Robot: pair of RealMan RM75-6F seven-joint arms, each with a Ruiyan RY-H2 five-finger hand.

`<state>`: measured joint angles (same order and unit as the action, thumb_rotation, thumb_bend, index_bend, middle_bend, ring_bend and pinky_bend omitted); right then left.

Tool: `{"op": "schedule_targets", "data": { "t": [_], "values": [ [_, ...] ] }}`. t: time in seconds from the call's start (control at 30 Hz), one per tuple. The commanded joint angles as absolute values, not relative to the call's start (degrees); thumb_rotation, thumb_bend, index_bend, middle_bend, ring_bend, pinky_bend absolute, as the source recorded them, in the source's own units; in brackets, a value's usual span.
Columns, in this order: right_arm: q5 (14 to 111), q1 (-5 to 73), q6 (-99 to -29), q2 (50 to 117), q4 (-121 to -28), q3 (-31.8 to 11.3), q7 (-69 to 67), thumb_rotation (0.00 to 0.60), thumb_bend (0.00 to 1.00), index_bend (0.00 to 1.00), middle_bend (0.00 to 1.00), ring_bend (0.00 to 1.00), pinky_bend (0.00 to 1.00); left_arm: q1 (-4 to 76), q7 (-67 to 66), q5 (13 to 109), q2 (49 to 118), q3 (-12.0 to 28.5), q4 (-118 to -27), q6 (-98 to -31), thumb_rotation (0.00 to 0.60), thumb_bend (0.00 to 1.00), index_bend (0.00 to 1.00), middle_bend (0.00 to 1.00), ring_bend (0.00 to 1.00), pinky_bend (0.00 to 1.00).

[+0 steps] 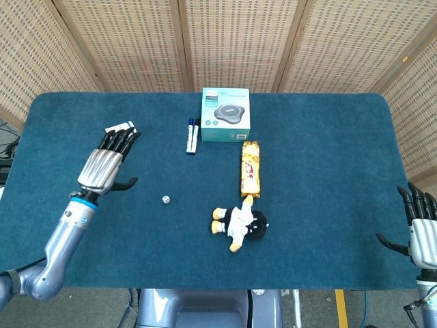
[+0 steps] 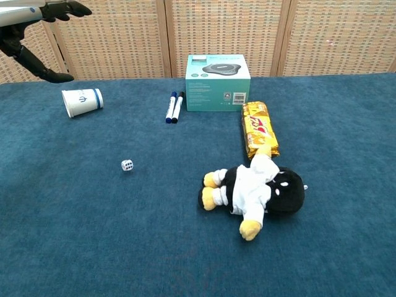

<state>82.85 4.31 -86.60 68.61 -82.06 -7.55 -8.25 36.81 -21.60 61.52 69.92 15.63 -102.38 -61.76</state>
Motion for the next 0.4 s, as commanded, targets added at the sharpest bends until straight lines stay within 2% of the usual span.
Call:
{"op": "schedule_targets", "data": {
  "t": [0.03, 0.13, 0.27, 0.4],
  "values": [
    [82.8, 4.3, -86.6, 68.6, -82.1, -7.6, -8.2, 0.6, 0.0, 0.0, 0.0, 0.0, 0.0, 33.4, -17.5, 65.0, 67.4, 13.7, -102.7, -64.5, 0.6, 0.09, 0.0, 0.0, 0.0, 0.0],
    [83.0, 4.3, -86.7, 68.6, -82.2, -7.5, -8.0, 0.6, 0.0, 0.0, 0.0, 0.0, 0.0, 29.1, -11.9, 68.4, 64.7, 11.1, -102.8, -67.4, 0.6, 0.01, 0.0, 0.0, 0.0, 0.0],
    [83.4, 4.2, -87.0, 68.6, -82.5, -7.3, -7.6, 0.6, 0.0, 0.0, 0.0, 0.0, 0.0, 22.9, -4.1, 73.2, 61.4, 7.5, -101.5, -72.3, 0.6, 0.0, 0.0, 0.0, 0.0, 0.0],
    [83.5, 4.1, -87.3, 68.6, -82.7, -7.3, -7.4, 0.6, 0.0, 0.0, 0.0, 0.0, 0.0, 17.4, 2.7, 78.6, 61.8, 5.0, -97.1, -79.7, 0.6, 0.0, 0.0, 0.0, 0.0, 0.0]
  ]
}}
